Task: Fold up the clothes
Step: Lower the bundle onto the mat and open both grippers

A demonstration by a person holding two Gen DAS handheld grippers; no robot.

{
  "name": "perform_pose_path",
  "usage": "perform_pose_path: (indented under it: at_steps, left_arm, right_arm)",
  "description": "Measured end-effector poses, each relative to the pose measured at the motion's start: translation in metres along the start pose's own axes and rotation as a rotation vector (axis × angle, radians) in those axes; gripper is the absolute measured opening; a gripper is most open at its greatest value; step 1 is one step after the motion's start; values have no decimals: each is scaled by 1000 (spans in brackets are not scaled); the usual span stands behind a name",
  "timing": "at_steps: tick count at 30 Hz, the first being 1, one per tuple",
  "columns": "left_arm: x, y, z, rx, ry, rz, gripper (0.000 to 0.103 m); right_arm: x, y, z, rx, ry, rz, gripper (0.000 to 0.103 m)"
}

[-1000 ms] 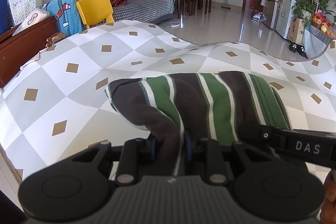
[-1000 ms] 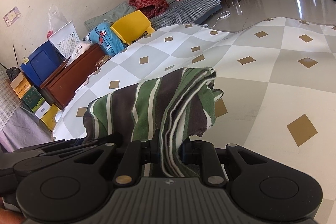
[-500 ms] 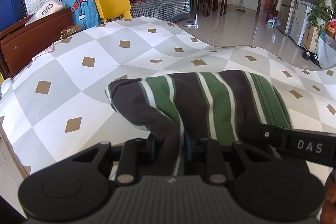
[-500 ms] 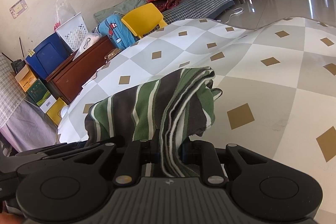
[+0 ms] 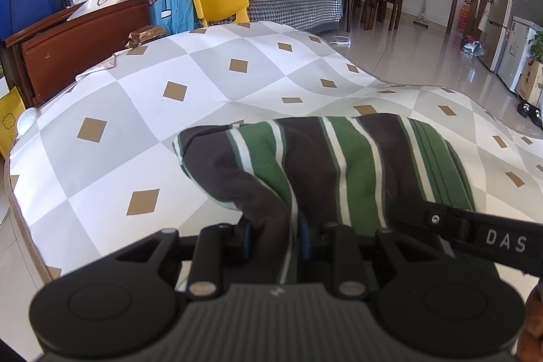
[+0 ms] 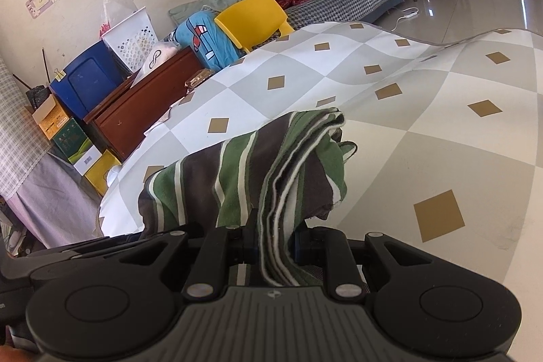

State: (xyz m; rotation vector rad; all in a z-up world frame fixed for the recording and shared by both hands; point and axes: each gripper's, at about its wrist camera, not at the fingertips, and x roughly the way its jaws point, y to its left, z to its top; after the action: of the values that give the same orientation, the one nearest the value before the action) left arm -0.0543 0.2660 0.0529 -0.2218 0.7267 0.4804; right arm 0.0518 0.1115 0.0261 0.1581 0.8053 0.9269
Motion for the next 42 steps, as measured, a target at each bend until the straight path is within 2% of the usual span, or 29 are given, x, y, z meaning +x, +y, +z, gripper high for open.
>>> perform_pose_path:
  at_steps: [6, 8, 10, 12, 14, 16, 18, 22, 27, 36, 42]
  left_arm:
    - [16, 13, 4, -41, 15, 39, 24]
    - [22, 17, 6, -49, 19, 51, 25]
    - [32, 19, 5, -51, 32, 82, 32]
    - [40, 23, 4, -70, 56, 114, 33]
    - [42, 27, 2, -80, 59, 147, 36]
    - [40, 30, 2, -79, 41, 183, 48]
    - [35, 33, 3, -86, 19, 199, 51]
    - [29, 33, 2, -95, 18, 176, 51]
    - [28, 23, -5, -63, 32, 144, 54]
    - [46, 5, -27, 0, 100, 100, 68]
    - [56, 4, -34, -24, 125, 91, 77]
  right_arm:
    - [24, 3, 4, -23, 11, 12, 18]
    - [33, 3, 3, -41, 12, -9, 20]
    - [39, 0, 2, -56, 22, -59, 31]
    - [37, -6, 2, -49, 10, -103, 38]
    - [31, -14, 3, -34, -17, -148, 40]
    - [26, -20, 5, -20, -40, -182, 40]
    - [19, -22, 7, -14, -48, -163, 40]
    - [12, -15, 7, -27, -53, -130, 40]
    - [19, -3, -1, -65, 1, -74, 40]
    - [41, -24, -20, 2, 80, -144, 40]
    - [47, -23, -25, -25, 75, -170, 40]
